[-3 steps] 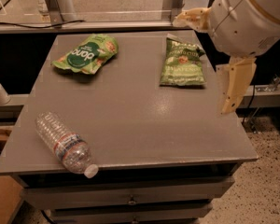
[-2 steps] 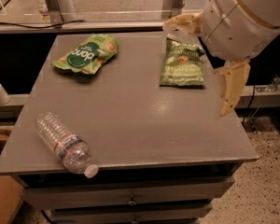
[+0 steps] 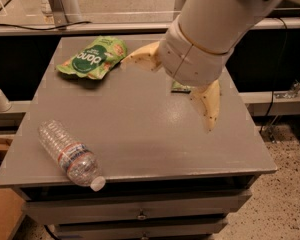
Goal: Move water bottle near green jalapeno chip bag
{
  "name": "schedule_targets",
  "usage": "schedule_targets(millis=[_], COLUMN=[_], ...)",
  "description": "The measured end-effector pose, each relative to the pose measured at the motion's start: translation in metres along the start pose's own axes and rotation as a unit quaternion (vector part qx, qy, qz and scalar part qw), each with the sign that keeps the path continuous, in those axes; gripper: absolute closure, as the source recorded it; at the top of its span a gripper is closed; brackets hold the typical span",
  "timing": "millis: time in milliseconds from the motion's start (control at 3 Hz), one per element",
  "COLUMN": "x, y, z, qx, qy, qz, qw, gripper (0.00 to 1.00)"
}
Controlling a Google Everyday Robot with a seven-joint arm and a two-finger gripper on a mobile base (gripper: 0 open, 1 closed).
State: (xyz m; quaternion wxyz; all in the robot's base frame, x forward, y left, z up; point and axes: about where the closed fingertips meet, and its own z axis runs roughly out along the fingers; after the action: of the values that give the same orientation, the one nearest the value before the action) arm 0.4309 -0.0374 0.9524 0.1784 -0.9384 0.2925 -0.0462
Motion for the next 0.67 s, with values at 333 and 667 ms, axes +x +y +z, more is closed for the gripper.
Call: schedule_targets(millis=[333,667], x=[-0.022,-0.048], y=[-0.011,-0.027], z=[0.027,0.049], qx=[-0.026,-0.033], qy=[-0.013,-0.028], qz=[-0.092,-0.175], qw=[0.9953,0.9836], gripper=[0.0,0.0])
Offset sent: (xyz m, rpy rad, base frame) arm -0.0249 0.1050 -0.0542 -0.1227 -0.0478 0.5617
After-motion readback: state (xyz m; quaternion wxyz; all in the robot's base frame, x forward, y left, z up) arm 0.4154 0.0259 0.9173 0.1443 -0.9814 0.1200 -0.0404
